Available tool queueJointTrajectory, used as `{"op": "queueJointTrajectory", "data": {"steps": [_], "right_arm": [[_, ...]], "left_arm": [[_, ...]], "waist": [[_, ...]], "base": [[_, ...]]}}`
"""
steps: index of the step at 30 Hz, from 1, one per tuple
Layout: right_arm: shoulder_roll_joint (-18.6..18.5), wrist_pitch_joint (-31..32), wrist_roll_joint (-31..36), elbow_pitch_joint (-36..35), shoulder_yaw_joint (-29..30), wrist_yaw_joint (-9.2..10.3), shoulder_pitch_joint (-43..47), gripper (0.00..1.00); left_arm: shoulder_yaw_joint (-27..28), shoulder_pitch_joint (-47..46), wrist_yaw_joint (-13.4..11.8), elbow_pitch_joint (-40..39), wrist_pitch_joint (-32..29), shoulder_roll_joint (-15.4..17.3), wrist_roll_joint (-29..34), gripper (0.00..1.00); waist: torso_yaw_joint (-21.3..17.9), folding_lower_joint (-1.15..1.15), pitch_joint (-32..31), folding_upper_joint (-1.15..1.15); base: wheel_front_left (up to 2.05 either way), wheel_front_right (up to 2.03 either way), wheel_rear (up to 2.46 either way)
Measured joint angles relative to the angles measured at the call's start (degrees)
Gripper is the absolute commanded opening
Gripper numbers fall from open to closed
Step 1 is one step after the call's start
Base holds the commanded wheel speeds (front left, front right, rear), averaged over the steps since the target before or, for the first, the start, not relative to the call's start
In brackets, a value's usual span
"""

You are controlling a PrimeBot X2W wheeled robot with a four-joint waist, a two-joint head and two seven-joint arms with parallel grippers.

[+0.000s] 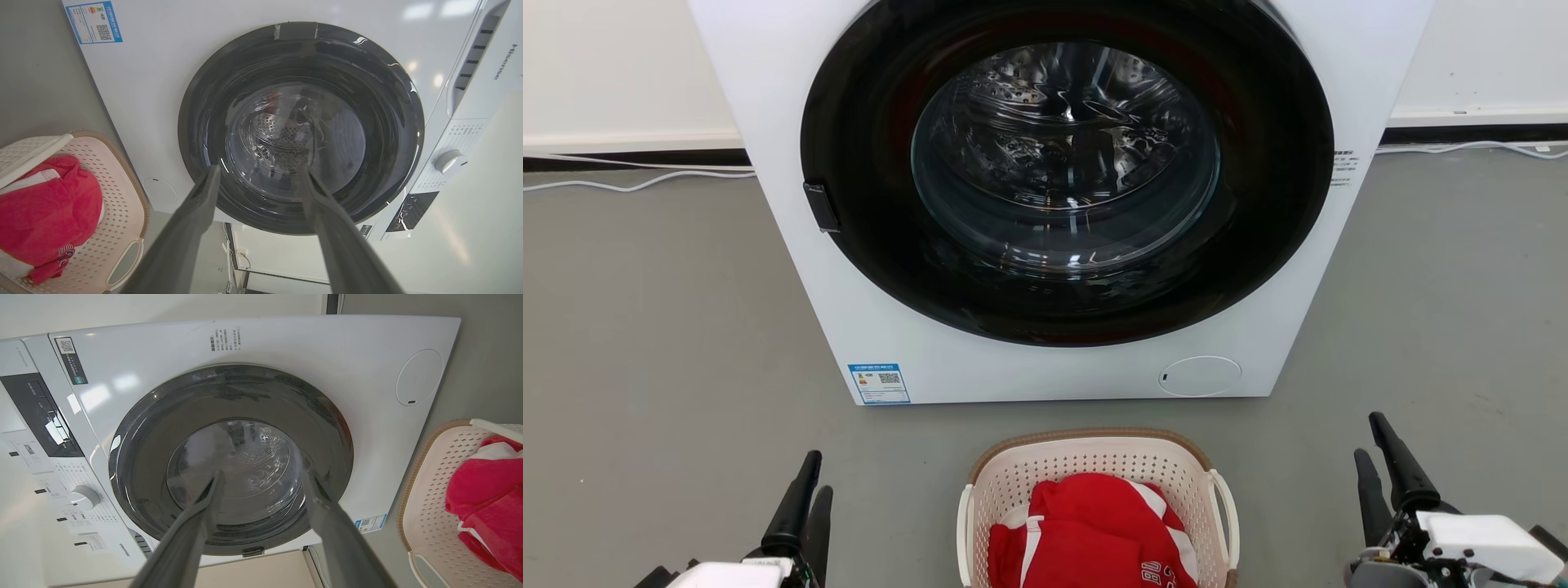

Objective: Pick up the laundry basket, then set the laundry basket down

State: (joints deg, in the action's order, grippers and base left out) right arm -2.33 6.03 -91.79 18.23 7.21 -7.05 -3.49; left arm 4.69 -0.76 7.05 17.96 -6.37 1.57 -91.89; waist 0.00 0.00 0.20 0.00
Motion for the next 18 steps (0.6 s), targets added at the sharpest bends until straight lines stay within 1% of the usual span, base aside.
{"op": "queueJointTrajectory", "data": {"steps": [7,12,18], "right_arm": [[0.1,-0.47,0.07,-0.27,-0.55,0.01,0.87,1.0],[0.08,-1.09,0.35,-1.09,-1.69,0.01,0.86,1.0],[-0.33,-2.6,1.58,-2.35,-2.97,0.01,0.85,1.0]], "left_arm": [[-0.62,0.7,0.0,-0.27,1.12,-0.02,0.01,1.0],[-1.1,0.69,0.0,-1.14,1.92,0.0,0.29,1.0],[-1.58,0.59,0.0,-2.26,2.97,0.03,3.24,1.0]], "waist": [[0.0,0.05,-0.07,0.0],[-0.01,0.02,0.09,0.0],[-0.02,0.02,0.19,0.0]], "base": [[0.0,0.0,0.0],[0.0,0.0,0.0],[0.0,0.0,0.0]]}}
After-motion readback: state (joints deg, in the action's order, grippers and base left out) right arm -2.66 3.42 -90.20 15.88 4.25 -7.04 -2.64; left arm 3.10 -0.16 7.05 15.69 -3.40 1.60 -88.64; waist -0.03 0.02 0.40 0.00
